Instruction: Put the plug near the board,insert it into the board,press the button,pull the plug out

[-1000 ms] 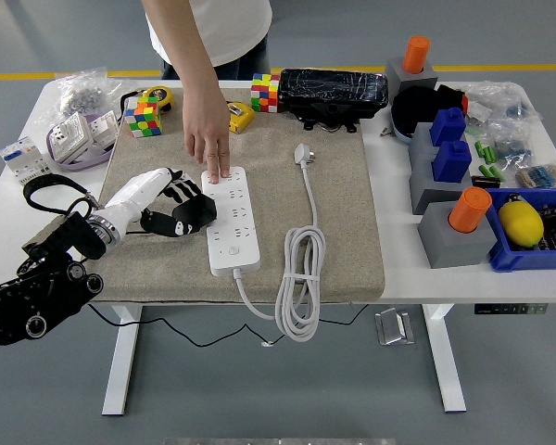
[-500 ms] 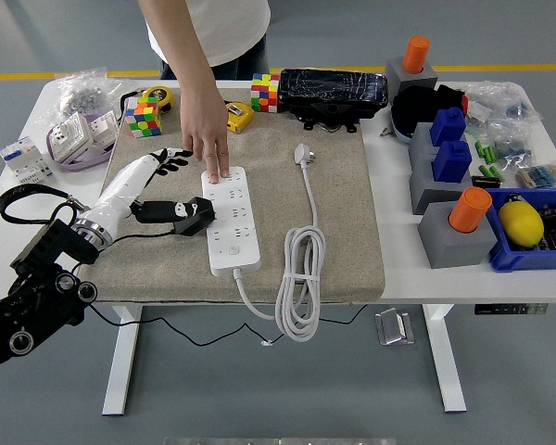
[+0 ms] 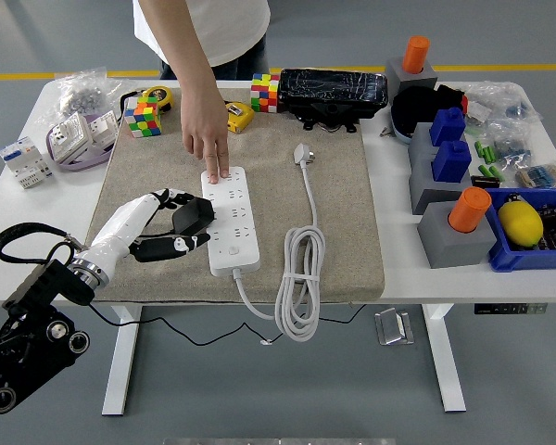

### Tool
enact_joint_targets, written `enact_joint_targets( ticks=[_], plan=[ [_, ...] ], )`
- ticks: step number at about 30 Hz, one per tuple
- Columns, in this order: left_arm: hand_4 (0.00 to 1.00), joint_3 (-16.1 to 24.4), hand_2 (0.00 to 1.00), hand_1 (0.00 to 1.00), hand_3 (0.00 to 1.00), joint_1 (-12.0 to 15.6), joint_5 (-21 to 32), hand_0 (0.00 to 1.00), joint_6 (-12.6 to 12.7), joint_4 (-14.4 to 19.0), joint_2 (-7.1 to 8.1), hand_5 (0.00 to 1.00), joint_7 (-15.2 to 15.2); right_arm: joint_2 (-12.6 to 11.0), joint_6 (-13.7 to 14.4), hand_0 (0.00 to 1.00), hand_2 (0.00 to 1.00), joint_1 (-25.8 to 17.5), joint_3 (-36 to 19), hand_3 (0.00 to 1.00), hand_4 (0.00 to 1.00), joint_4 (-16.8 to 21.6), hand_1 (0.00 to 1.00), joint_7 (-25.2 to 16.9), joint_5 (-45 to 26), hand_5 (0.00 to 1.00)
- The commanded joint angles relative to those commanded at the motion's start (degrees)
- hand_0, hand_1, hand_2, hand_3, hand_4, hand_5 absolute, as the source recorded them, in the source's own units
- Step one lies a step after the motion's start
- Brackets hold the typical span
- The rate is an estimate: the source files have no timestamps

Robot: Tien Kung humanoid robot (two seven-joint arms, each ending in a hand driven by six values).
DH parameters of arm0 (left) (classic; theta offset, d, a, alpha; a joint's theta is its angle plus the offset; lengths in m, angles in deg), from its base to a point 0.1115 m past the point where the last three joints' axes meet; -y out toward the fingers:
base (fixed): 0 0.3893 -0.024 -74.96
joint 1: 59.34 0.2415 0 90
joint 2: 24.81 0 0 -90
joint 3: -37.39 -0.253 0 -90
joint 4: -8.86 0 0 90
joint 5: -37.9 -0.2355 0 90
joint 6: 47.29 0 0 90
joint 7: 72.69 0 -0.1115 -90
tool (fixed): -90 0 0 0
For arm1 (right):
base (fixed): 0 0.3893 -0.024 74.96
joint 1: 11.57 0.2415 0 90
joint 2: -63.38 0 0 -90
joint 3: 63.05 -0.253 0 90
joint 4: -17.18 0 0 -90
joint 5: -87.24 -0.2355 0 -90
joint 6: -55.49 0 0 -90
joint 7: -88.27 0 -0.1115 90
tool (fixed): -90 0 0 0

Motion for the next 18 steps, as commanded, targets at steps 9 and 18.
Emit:
enact_joint_targets(
  ticks=[9, 18],
  plan=[
    [0.843, -2.1, 0.813, 0.804, 0.788, -1.8, 1.0, 0.789, -1.2, -0.9, -0.66, 0.611, 1.5, 0.1, 0.0, 0.619, 0.668, -0.2, 0.2, 0.566, 0.977, 0.0, 0.682, -0.1, -0.1, 0.588],
    [0.834, -3.9, 0.806, 0.794, 0.777, -4.1, 1.8, 0.784, -1.4, -0.7, -1.48, 0.619, 1.1, 0.2, 0.1, 0.619, 0.667, -0.3, 0.1, 0.565, 0.977, 0.0, 0.682, -0.2, -0.1, 0.587]
  ],
)
